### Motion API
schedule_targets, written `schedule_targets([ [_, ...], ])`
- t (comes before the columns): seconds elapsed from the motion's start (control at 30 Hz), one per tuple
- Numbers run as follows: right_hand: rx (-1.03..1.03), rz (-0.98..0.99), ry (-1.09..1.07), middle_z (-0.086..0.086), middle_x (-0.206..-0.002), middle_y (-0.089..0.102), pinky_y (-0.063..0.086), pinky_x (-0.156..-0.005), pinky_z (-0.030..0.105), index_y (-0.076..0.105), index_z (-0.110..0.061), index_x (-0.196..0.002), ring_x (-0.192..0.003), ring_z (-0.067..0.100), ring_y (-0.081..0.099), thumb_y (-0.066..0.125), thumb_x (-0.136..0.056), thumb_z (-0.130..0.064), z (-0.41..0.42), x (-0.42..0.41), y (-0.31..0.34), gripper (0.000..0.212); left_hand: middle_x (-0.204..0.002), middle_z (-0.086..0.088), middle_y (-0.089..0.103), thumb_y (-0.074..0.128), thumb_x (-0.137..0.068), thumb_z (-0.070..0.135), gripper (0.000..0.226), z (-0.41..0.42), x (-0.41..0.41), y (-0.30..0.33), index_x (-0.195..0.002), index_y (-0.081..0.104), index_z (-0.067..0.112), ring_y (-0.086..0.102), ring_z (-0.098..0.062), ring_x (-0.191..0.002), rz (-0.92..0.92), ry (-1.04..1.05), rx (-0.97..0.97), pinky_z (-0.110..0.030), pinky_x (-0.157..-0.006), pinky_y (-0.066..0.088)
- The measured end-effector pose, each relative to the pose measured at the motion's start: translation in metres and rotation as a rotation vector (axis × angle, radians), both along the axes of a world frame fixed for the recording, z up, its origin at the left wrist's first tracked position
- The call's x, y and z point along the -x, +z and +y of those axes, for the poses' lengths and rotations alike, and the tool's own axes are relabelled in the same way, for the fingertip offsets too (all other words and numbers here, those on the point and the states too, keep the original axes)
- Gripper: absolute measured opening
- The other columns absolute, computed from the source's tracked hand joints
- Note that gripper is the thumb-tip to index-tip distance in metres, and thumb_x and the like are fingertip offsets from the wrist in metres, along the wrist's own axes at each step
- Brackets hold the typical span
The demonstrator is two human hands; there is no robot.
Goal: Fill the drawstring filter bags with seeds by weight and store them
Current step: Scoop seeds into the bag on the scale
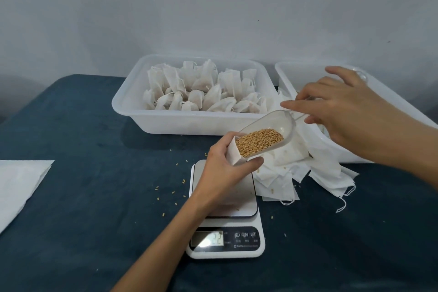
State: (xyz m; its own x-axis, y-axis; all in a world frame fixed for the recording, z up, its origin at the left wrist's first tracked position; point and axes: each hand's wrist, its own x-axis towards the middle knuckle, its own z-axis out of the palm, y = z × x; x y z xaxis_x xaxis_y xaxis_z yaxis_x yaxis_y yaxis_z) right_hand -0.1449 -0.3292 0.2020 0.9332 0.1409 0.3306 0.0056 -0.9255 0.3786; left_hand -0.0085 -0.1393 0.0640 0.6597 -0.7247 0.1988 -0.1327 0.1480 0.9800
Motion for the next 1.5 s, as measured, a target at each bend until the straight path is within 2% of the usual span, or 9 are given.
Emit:
schedule_targets([
  [0.13, -0.002, 0.017, -0.004, 0.002, -0.097, 0.067, 0.030, -0.114, 0.058, 0.071, -0.015, -0.123, -0.093, 0.031, 0.065, 0.079, -0.071, 0.013, 0.000, -0.001, 0.003, 0.059, -0.098, 0.014, 0.075, 0.086, -0.072, 0.027, 0.039, 0.001, -0.002, 0.001, -0.105, 0.069, 0.037, 0.070, -0.003, -0.093, 0.012, 0.008, -0.003, -0.011, -0.079, 0.049],
  [0.27, -0.016, 0.015, 0.002, 0.001, -0.097, 0.068, 0.030, -0.115, 0.057, 0.071, -0.015, -0.123, -0.093, 0.030, 0.065, 0.078, -0.074, 0.011, 0.003, -0.003, 0.002, 0.056, -0.101, 0.007, 0.076, 0.087, -0.072, 0.029, 0.042, 0.000, -0.004, -0.002, -0.108, 0.068, 0.037, 0.071, -0.018, -0.101, 0.018, 0.024, -0.021, -0.034, -0.093, 0.055],
  [0.33, -0.039, 0.005, 0.008, 0.001, -0.098, 0.069, 0.029, -0.116, 0.055, 0.070, -0.015, -0.120, -0.094, 0.029, 0.066, 0.078, -0.075, 0.009, 0.003, -0.003, 0.001, 0.052, -0.101, 0.006, 0.075, 0.087, -0.072, 0.028, 0.042, 0.001, -0.005, -0.003, -0.110, 0.068, 0.034, 0.071, -0.019, -0.100, 0.016, 0.024, -0.017, -0.040, -0.096, 0.055],
  [0.47, -0.050, -0.010, 0.016, -0.001, -0.099, 0.070, 0.029, -0.116, 0.055, 0.067, -0.016, -0.112, -0.097, 0.028, 0.066, 0.079, -0.075, 0.008, 0.004, -0.005, 0.000, 0.045, -0.100, 0.007, 0.075, 0.088, -0.073, 0.026, 0.042, 0.002, -0.008, -0.002, -0.111, 0.069, 0.030, 0.070, -0.017, -0.099, 0.028, 0.022, -0.023, -0.037, -0.095, 0.055],
  [0.7, -0.058, -0.023, 0.015, 0.000, -0.100, 0.068, 0.026, -0.117, 0.053, 0.067, -0.016, -0.111, -0.098, 0.030, 0.065, 0.077, -0.075, 0.010, 0.003, -0.005, -0.002, 0.046, -0.104, 0.002, 0.075, 0.087, -0.071, 0.025, 0.047, 0.001, -0.009, -0.002, -0.114, 0.068, 0.025, 0.070, -0.017, -0.101, 0.045, 0.027, -0.037, -0.030, -0.093, 0.053],
  [0.97, -0.056, -0.024, 0.023, 0.002, -0.099, 0.068, 0.027, -0.116, 0.055, 0.067, -0.015, -0.112, -0.096, 0.032, 0.065, 0.076, -0.077, 0.008, 0.005, -0.005, -0.003, 0.043, -0.109, 0.001, 0.075, 0.088, -0.072, 0.025, 0.048, 0.002, -0.010, -0.002, -0.116, 0.068, 0.025, 0.071, -0.023, -0.105, 0.042, 0.034, -0.050, -0.042, -0.099, 0.055],
  [1.17, -0.062, -0.022, 0.029, 0.004, -0.100, 0.069, 0.029, -0.115, 0.058, 0.067, -0.014, -0.111, -0.097, 0.033, 0.065, 0.075, -0.078, 0.006, 0.007, -0.005, -0.002, 0.039, -0.109, 0.004, 0.075, 0.089, -0.071, 0.027, 0.048, 0.001, -0.010, -0.003, -0.114, 0.069, 0.029, 0.071, -0.020, -0.104, 0.038, 0.045, -0.049, -0.039, -0.097, 0.056],
  [1.37, -0.068, -0.013, 0.023, 0.005, -0.101, 0.069, 0.028, -0.115, 0.058, 0.068, -0.013, -0.111, -0.097, 0.035, 0.065, 0.075, -0.079, 0.007, 0.008, -0.004, -0.002, 0.039, -0.113, 0.006, 0.074, 0.089, -0.072, 0.026, 0.046, 0.001, -0.011, -0.005, -0.113, 0.069, 0.033, 0.070, -0.019, -0.107, 0.032, 0.053, -0.055, -0.042, -0.100, 0.056],
  [1.5, -0.059, -0.013, 0.020, 0.006, -0.101, 0.069, 0.028, -0.115, 0.058, 0.068, -0.013, -0.112, -0.097, 0.035, 0.064, 0.075, -0.079, 0.007, 0.009, -0.004, -0.001, 0.039, -0.112, 0.006, 0.074, 0.090, -0.073, 0.025, 0.046, 0.001, -0.012, -0.005, -0.113, 0.069, 0.032, 0.070, -0.017, -0.107, 0.020, 0.055, -0.054, -0.040, -0.097, 0.057],
])
